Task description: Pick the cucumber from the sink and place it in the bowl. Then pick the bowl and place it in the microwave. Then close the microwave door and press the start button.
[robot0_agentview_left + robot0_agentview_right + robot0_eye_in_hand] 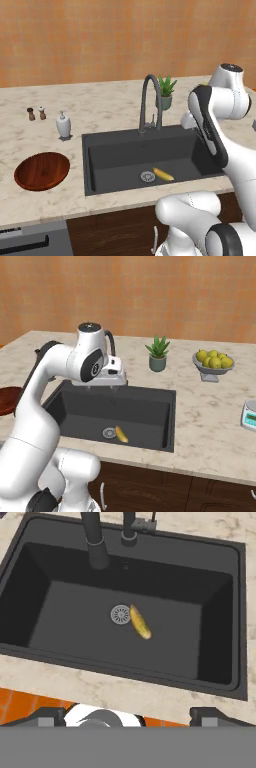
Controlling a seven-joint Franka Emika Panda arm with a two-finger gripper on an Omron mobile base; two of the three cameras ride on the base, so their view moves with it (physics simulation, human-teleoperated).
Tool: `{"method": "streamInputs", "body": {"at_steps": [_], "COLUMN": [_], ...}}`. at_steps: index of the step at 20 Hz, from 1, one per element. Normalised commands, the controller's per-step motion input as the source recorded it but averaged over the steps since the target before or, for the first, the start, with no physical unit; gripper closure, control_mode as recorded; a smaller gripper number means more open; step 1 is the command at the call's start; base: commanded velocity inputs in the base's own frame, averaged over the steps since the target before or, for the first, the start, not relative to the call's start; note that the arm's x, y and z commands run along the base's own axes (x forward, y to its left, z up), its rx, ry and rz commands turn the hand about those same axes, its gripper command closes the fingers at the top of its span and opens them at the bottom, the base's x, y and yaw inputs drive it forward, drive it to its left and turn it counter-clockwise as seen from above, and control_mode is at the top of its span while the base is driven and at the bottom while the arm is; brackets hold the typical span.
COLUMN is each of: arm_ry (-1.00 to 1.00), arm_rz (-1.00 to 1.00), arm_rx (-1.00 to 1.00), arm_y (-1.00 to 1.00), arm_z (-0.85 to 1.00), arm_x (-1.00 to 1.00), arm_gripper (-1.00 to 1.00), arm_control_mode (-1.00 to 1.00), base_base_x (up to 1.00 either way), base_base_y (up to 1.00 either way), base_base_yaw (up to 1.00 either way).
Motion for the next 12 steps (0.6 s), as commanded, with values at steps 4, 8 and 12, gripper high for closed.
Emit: {"method": "streamInputs", "body": {"at_steps": [4, 8, 12], "arm_ry": [0.00, -0.03, -0.10], "arm_rz": [0.23, 0.33, 0.33], "arm_rx": [0.03, 0.02, 0.02], "arm_y": [-0.34, -0.24, -0.12], "arm_z": [-0.28, -0.44, -0.27], "arm_x": [0.01, 0.13, 0.31], "arm_gripper": [-1.00, -1.00, -1.00], "arm_control_mode": [-1.00, -1.00, -1.00], "base_base_x": [0.00, 0.00, 0.00], "base_base_y": [0.00, 0.00, 0.00], "base_base_yaw": [0.00, 0.00, 0.00]}}
